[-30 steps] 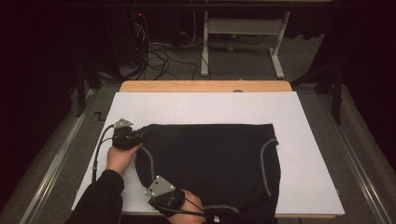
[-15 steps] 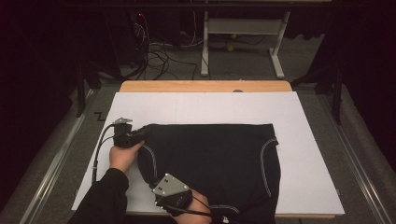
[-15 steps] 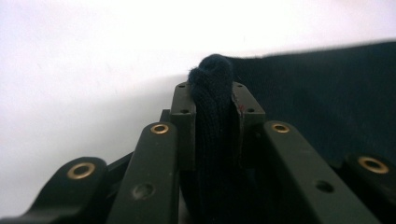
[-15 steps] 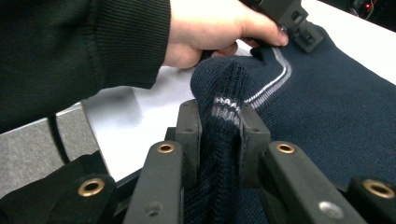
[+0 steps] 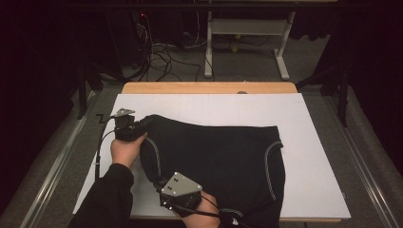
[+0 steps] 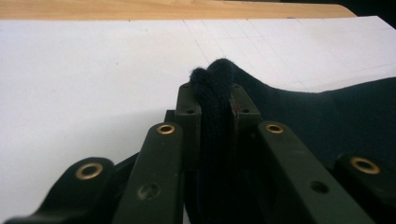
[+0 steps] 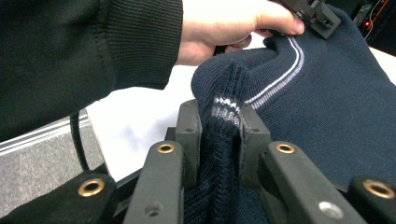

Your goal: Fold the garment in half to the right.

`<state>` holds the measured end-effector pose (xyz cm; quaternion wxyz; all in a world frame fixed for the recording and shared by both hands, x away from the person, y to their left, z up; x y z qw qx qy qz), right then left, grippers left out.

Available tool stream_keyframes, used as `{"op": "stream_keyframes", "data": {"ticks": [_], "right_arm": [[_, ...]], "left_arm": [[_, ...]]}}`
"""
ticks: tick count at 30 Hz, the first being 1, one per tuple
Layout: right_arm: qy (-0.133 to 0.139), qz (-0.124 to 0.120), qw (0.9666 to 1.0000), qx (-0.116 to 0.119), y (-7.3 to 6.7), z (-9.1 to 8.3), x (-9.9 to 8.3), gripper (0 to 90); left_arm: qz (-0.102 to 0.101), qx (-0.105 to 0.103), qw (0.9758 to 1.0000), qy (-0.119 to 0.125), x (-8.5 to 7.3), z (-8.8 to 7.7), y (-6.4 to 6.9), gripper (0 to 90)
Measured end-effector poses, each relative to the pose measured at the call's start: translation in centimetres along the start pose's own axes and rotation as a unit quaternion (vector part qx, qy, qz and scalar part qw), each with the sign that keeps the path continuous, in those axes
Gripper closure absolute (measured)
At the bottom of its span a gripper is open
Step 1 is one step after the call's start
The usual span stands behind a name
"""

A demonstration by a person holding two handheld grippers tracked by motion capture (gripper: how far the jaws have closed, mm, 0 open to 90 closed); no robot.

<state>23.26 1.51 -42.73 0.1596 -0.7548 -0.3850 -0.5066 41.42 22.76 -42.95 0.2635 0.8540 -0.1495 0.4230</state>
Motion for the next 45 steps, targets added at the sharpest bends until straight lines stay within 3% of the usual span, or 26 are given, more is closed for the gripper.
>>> {"op": "stream_keyframes", "data": {"ticks": [3, 8, 16, 20, 23, 37, 42, 45], "right_arm": [[0.004, 0.002, 1.0000, -0.003, 0.1, -0.1, 0.4, 74.9], [0.007, 0.001, 1.0000, 0.000, -0.1, 0.0, 0.9, 74.9], [0.002, 0.003, 0.9999, 0.014, -1.1, 1.4, 1.6, 74.8], [0.000, -0.003, 0.9998, 0.019, -1.8, 2.1, 1.9, 74.8], [-0.002, -0.007, 0.9998, 0.021, -2.3, 2.6, 2.2, 74.8], [0.005, -0.023, 0.9988, 0.044, -5.0, 4.7, 4.1, 74.8], [0.008, -0.025, 0.9982, 0.053, -5.7, 5.1, 4.5, 74.8], [0.006, -0.026, 0.9982, 0.054, -5.8, 5.2, 4.4, 74.8]], "left_arm": [[-0.001, 0.000, 1.0000, 0.007, 0.3, -0.1, 0.1, 75.0], [-0.022, -0.007, 0.9994, 0.027, 0.2, -0.8, -0.5, 74.9], [-0.012, 0.009, 0.9994, 0.031, 0.3, -2.0, -1.6, 74.8], [-0.030, 0.003, 0.9985, 0.045, 0.1, -2.7, -2.5, 74.7], [-0.025, 0.013, 0.9988, 0.041, -0.1, -3.1, -3.0, 74.7], [-0.043, 0.034, 0.9969, 0.056, -0.2, -6.7, -5.8, 74.7], [-0.033, 0.052, 0.9971, 0.045, -0.3, -7.6, -6.1, 74.6], [-0.034, 0.052, 0.9972, 0.043, -0.4, -7.6, -6.0, 74.7]]}}
Point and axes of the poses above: each handheld gripper's, and its own axes: z roughly forward along the jaws, x roughly out of its top, y roughly to its right, the point moved 1 cm from there along z, roughly forward along the jaws, and after that the axes turned 9 degrees about -x, right-handed, at the moved point
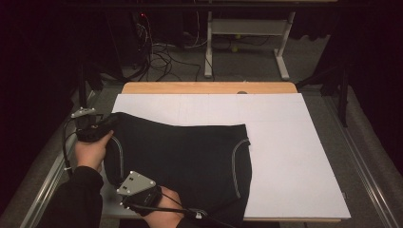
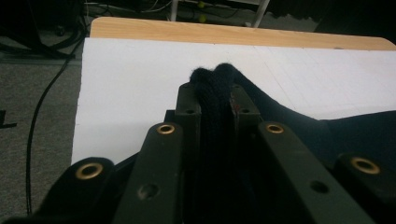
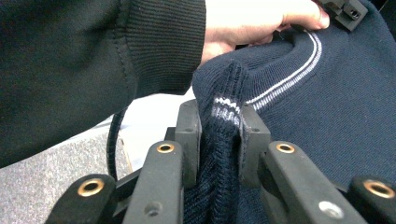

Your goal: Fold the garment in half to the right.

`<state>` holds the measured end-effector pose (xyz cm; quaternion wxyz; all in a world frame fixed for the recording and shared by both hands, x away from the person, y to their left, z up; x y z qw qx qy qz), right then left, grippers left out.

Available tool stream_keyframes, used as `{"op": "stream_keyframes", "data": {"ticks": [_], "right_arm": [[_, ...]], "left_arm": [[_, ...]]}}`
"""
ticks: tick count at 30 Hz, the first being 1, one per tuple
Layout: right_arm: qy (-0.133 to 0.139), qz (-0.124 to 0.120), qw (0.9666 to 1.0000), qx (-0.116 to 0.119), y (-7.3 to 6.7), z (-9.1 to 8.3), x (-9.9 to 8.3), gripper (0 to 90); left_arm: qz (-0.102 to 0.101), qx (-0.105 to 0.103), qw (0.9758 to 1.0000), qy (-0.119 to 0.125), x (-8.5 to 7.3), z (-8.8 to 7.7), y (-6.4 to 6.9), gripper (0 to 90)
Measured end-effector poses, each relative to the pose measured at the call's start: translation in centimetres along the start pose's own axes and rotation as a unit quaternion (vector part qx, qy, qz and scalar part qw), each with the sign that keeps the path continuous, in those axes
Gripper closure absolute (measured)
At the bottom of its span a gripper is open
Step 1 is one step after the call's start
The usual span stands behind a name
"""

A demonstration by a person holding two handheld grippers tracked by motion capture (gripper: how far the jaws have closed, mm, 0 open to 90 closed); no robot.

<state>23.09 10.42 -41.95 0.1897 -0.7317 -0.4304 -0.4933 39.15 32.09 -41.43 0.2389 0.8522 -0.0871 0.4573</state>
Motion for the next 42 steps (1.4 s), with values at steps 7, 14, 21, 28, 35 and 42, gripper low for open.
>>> {"op": "stream_keyframes", "data": {"ticks": [7, 14, 21, 28, 35, 42], "right_arm": [[0.004, 0.010, 0.9999, -0.003, 0.9, -0.8, -0.7, 74.6], [0.018, 0.021, 0.9995, -0.015, 2.2, -2.5, -1.7, 74.5], [0.032, 0.028, 0.9987, -0.028, 3.5, -4.3, -2.9, 74.4], [0.039, 0.043, 0.9974, -0.042, 5.2, -6.6, -4.4, 74.4], [0.037, 0.058, 0.9961, -0.055, 6.7, -8.3, -6.0, 74.4], [0.031, 0.071, 0.9945, -0.070, 8.0, -9.6, -7.4, 74.4]], "left_arm": [[-0.003, 0.004, 1.0000, -0.006, 0.1, 0.4, 0.8, 74.6], [0.007, 0.003, 0.9998, -0.020, 0.3, 1.3, 2.5, 74.5], [0.034, 0.003, 0.9990, -0.029, 1.3, 2.6, 5.4, 74.4], [0.061, -0.002, 0.9973, -0.040, 2.0, 4.6, 8.9, 74.4], [0.071, -0.009, 0.9962, -0.050, 2.1, 6.7, 11.3, 74.4], [0.080, -0.019, 0.9949, -0.059, 2.2, 8.6, 13.0, 74.4]]}}
Point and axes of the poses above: each handheld gripper's, and its own axes: z roughly forward along the jaws, x roughly out of its top, y roughly to its right, the point moved 1 cm from there along z, roughly forward along the jaws, and after that the axes turned 9 degrees about -x, right-handed, at the moved point
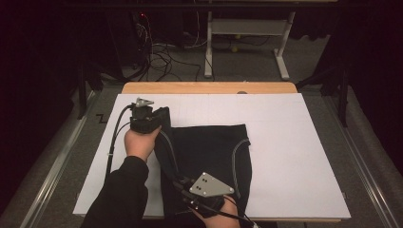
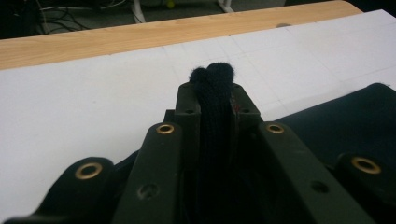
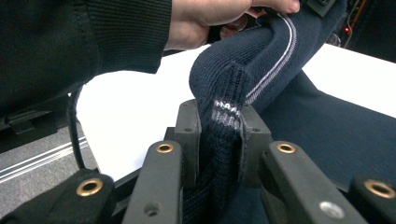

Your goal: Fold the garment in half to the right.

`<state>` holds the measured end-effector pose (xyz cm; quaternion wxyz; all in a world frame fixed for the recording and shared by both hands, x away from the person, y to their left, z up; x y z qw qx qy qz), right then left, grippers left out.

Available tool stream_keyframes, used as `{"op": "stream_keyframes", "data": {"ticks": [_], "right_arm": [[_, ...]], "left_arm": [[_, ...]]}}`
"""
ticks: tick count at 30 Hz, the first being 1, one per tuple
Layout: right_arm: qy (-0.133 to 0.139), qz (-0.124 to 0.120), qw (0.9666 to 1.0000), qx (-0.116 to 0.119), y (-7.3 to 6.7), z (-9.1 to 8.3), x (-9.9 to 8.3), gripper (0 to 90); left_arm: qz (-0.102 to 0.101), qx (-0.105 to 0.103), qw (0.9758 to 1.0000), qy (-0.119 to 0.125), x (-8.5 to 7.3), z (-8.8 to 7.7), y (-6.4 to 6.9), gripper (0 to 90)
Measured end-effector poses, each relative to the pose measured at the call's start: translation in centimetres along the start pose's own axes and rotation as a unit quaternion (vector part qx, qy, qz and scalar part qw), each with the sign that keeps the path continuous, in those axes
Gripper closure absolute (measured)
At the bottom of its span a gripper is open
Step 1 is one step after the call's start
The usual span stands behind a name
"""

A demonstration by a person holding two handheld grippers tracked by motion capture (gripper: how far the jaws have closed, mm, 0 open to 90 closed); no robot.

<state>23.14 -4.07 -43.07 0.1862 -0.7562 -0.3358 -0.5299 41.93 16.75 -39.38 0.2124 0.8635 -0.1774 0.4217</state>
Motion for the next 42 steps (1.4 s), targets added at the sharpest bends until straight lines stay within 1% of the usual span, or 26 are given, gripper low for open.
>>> {"op": "stream_keyframes", "data": {"ticks": [4, 10, 13, 20, 23, 27, 33, 38, 41, 42], "right_arm": [[-0.004, 0.005, 0.9999, -0.010, 1.0, -0.7, -0.7, 74.4], [-0.006, 0.009, 0.9997, -0.024, 2.1, -1.8, -1.6, 74.4], [-0.006, 0.013, 0.9994, -0.030, 2.6, -2.4, -1.9, 74.4], [-0.015, 0.022, 0.9986, -0.045, 4.0, -3.7, -3.0, 74.1], [-0.019, 0.024, 0.9983, -0.049, 4.4, -4.1, -3.5, 73.9], [-0.025, 0.030, 0.9978, -0.055, 5.0, -4.7, -4.1, 73.8], [-0.037, 0.035, 0.9966, -0.064, 5.9, -5.4, -5.3, 73.6], [-0.044, 0.038, 0.9957, -0.072, 6.2, -5.8, -5.8, 73.1], [-0.050, 0.040, 0.9952, -0.074, 6.3, -5.9, -6.1, 72.8], [-0.053, 0.040, 0.9950, -0.074, 6.4, -5.9, -6.2, 72.8]], "left_arm": [[0.005, -0.007, 1.0000, -0.003, 0.3, 1.1, 1.0, 74.4], [0.012, -0.019, 0.9998, 0.002, 0.6, 2.4, 2.7, 74.4], [0.009, -0.023, 0.9997, 0.001, 0.7, 3.2, 3.4, 74.5], [0.021, -0.028, 0.9994, -0.006, 1.2, 4.5, 5.3, 74.4], [0.022, -0.029, 0.9993, -0.010, 1.3, 5.1, 6.1, 74.4], [0.024, -0.034, 0.9990, -0.012, 1.4, 5.8, 6.9, 74.3], [0.025, -0.039, 0.9988, -0.015, 1.4, 6.6, 7.7, 73.9], [0.023, -0.040, 0.9988, -0.018, 1.2, 7.2, 8.1, 73.9], [0.021, -0.041, 0.9986, -0.025, 1.1, 7.7, 8.4, 74.0], [0.021, -0.039, 0.9985, -0.032, 1.0, 8.0, 8.5, 73.9]]}}
Point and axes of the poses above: each handheld gripper's, and its own axes: z roughly forward along the jaws, x roughly out of its top, y roughly to its right, the point moved 1 cm from there along z, roughly forward along the jaws, and after that the axes turned 9 degrees about -x, right-handed, at the moved point
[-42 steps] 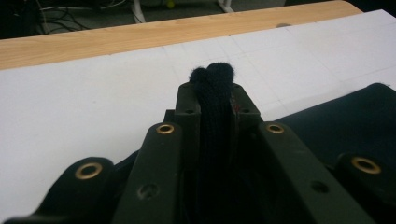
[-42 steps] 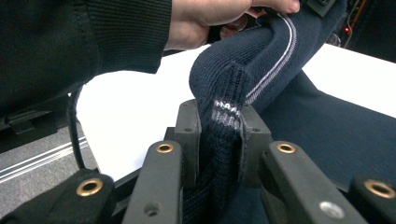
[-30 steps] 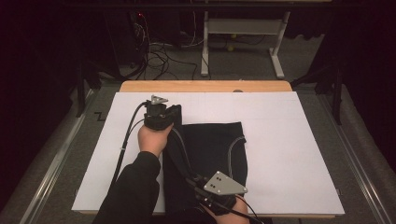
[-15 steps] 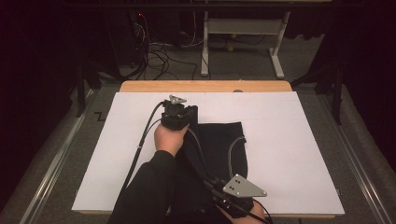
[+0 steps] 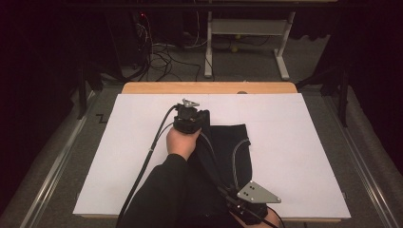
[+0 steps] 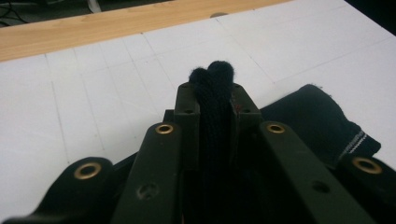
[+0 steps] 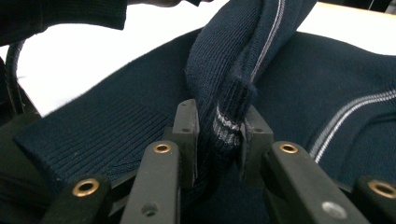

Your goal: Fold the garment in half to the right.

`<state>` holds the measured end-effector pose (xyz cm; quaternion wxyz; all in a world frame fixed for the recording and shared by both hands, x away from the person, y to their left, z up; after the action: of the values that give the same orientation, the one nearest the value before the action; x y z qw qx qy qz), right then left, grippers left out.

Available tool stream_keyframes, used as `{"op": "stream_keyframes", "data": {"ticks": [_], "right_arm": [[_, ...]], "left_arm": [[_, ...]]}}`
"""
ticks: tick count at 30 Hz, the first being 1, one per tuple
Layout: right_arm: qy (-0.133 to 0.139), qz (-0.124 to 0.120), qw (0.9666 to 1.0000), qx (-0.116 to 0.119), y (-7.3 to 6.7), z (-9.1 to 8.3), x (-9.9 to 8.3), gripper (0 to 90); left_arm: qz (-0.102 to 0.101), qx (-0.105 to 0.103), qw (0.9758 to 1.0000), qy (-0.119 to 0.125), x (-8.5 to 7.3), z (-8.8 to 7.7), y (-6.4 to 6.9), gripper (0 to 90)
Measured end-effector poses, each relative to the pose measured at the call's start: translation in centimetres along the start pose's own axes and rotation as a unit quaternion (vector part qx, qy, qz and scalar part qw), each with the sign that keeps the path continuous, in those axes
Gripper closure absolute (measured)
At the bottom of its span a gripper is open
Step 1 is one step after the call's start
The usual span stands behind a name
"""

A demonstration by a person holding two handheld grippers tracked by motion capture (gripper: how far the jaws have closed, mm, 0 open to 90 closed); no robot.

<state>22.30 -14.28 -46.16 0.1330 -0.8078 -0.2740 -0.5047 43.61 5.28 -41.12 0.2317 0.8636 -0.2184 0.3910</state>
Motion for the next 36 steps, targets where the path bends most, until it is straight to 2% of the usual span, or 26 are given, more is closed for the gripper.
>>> {"op": "stream_keyframes", "data": {"ticks": [6, 17, 22, 25, 31, 34, 36], "right_arm": [[-0.017, 0.002, 0.9998, -0.003, 0.6, -0.2, -0.9, 72.8], [-0.030, 0.011, 0.9994, -0.012, 1.5, -0.8, -1.7, 72.7], [-0.042, 0.026, 0.9985, -0.021, 2.2, -1.2, -2.2, 69.4], [-0.050, 0.028, 0.9981, -0.022, 2.2, -1.4, -2.5, 64.2], [-0.046, 0.034, 0.9979, -0.030, 2.4, -1.9, -2.7, 54.1], [-0.038, 0.040, 0.9979, -0.033, 2.7, -2.3, -2.6, 47.5], [-0.023, 0.044, 0.9981, -0.036, 2.9, -2.5, -2.4, 44.5]], "left_arm": [[0.005, -0.003, 0.9999, -0.010, -0.1, 1.3, 0.9, 73.9], [0.011, -0.016, 0.9997, -0.017, 0.1, 3.3, 2.5, 73.0], [0.017, -0.020, 0.9995, -0.020, 0.0, 4.3, 3.3, 70.1], [0.015, -0.032, 0.9992, -0.016, -0.1, 4.6, 3.6, 62.3], [0.012, -0.044, 0.9989, -0.009, 0.0, 4.5, 3.9, 46.4], [0.016, -0.047, 0.9987, -0.008, 0.0, 4.3, 4.0, 40.8], [0.023, -0.053, 0.9984, -0.002, 0.0, 4.1, 4.0, 38.5]]}}
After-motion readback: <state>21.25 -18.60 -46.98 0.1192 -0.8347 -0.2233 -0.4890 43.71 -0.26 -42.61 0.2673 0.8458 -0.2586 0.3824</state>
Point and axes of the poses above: each handheld gripper's, and its own axes: z roughly forward along the jaws, x roughly out of its top, y roughly to its right, the point moved 1 cm from there along z, roughly forward along the jaws, and after that the axes turned 9 degrees about -x, right-handed, at the moved point
